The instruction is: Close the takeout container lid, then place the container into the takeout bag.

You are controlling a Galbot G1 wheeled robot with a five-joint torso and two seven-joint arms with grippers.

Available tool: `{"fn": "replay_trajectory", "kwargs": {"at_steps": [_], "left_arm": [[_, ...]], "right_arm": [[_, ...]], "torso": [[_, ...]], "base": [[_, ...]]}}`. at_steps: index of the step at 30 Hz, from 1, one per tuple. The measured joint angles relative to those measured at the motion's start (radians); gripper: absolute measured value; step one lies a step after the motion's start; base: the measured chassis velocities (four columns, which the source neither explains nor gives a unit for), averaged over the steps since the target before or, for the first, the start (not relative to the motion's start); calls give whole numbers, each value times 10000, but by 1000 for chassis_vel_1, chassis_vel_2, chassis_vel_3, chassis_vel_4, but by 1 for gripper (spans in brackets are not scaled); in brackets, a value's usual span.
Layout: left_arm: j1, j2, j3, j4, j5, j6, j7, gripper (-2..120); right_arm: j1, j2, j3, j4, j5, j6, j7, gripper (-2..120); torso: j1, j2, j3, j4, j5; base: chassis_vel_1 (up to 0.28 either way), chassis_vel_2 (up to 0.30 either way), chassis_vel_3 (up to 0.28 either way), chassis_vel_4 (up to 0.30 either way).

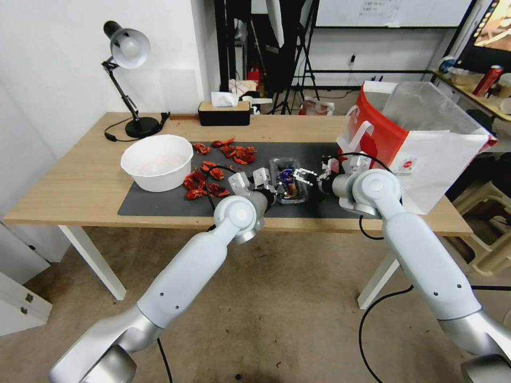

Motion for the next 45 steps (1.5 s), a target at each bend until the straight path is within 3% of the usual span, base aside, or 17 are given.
{"fn": "replay_trajectory", "kwargs": {"at_steps": [45], "left_arm": [[76,119,-84,-187,-24,-66,-13,0]], "right_arm": [[698,441,-629,-997,548,49,-43,100]], "torso": [[-3,4,-3,-5,-1]], "base": [[0,0,0,0]]}}
